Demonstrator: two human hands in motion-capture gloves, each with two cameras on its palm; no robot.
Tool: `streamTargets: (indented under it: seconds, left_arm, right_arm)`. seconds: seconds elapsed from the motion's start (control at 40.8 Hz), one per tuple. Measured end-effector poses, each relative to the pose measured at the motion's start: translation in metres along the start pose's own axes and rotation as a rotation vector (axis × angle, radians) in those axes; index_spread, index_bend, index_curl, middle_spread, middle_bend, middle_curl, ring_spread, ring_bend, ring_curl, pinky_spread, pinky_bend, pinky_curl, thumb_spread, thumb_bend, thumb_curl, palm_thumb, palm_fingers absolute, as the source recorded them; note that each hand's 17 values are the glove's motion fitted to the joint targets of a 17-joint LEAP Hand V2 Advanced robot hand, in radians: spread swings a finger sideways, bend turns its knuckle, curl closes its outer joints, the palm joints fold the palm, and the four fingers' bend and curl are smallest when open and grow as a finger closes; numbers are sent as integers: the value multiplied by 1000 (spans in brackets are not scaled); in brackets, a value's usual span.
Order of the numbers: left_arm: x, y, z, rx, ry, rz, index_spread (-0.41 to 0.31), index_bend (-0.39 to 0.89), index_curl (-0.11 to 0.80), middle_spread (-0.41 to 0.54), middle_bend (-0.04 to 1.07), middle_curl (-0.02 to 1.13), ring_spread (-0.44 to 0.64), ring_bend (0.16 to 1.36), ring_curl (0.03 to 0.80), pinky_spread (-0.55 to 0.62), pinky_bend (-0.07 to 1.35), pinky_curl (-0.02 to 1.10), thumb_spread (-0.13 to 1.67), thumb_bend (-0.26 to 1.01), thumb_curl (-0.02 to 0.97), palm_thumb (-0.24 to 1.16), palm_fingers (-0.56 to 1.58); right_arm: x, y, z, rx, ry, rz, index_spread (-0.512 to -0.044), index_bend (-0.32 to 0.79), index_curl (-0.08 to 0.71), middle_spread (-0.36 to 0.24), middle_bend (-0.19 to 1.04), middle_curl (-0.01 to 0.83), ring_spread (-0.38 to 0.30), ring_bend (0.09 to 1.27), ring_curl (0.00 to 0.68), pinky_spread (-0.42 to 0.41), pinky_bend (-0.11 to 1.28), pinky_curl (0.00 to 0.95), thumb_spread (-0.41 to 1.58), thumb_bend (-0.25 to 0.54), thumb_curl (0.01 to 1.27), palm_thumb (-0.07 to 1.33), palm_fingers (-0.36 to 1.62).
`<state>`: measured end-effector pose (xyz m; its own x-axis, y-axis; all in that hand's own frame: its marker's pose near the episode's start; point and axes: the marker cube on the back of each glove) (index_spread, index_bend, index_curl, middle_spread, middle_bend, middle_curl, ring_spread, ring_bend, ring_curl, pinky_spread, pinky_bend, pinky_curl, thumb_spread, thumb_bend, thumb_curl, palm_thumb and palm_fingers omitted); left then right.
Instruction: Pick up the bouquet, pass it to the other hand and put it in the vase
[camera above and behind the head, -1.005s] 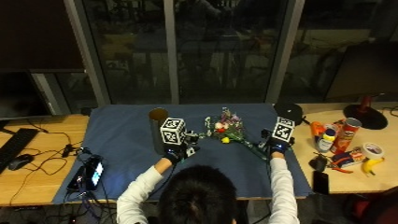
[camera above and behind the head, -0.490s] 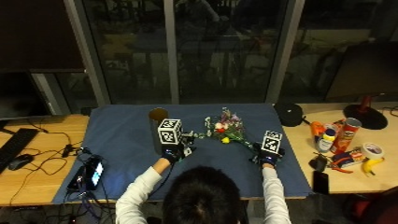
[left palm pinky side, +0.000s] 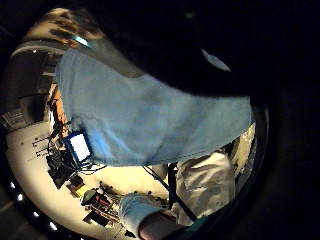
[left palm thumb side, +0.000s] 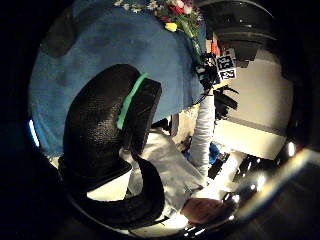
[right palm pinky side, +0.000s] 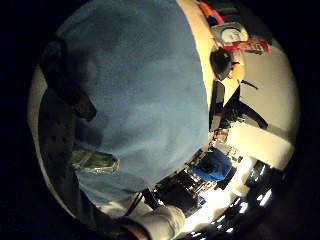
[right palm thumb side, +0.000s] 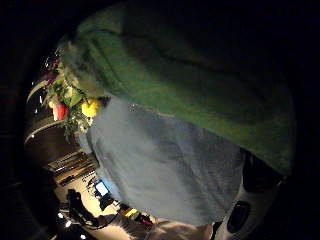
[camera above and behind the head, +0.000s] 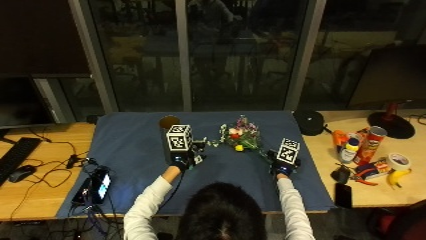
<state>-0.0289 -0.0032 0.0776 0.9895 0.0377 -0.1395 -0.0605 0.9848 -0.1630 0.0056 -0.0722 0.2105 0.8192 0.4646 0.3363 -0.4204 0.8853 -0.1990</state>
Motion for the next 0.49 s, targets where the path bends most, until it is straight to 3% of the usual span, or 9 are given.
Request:
streamTargets:
  seconds: [0.074,0.147,0.172,0.221,0.294,0.392,0.49]
  left_arm:
    - [-1,-1,-3,12,-5,-1,107,140,257,407,199,289,499,639,246,409,626,326,1216,-13,252,147,89]
    - [-1,-1,-6,20,-7,-6,106,139,258,403,201,295,500,635,246,411,617,324,1217,-14,253,148,91]
    - [-1,-1,-8,19,-7,-9,106,138,258,402,200,296,500,634,246,412,616,324,1217,-14,253,149,91]
    - [1,-1,-11,16,-4,-13,103,142,259,400,199,298,501,629,245,412,610,323,1218,-15,253,149,97]
    - [3,-8,-16,23,16,-11,98,147,262,398,194,299,501,624,245,417,604,322,1218,-15,254,150,102]
    - [12,-16,-32,58,70,13,96,154,268,397,194,303,502,622,246,425,576,318,1219,-15,254,150,100]
    - [26,-27,-49,95,155,43,94,156,274,390,197,308,502,611,245,429,560,315,1218,-14,254,155,112]
  right_arm:
    - [2,-8,-3,63,-53,-24,-234,150,316,-177,451,502,-224,716,441,-297,591,371,1113,159,387,974,1354]
    - [4,-13,-12,213,-116,1,-227,123,315,-178,511,528,-221,777,463,-293,625,390,1136,157,383,989,1393]
    - [6,-14,-16,266,-135,24,-228,143,322,-180,521,533,-221,785,465,-292,632,393,1141,155,382,993,1397]
    - [7,-14,-23,350,-178,50,-226,244,359,-186,614,564,-215,815,478,-289,598,393,1096,50,347,858,1525]
    - [2,-10,-36,431,-296,19,-224,342,398,-184,670,586,-211,848,497,-282,590,406,1054,-1,338,817,1553]
    - [-13,-1,-57,479,-554,-98,-218,440,447,-182,731,610,-205,879,517,-274,602,419,1030,-27,332,794,1537]
    - [-17,23,-75,404,-669,-13,-213,502,486,-179,770,625,-199,908,531,-270,621,434,1018,-26,331,791,1504]
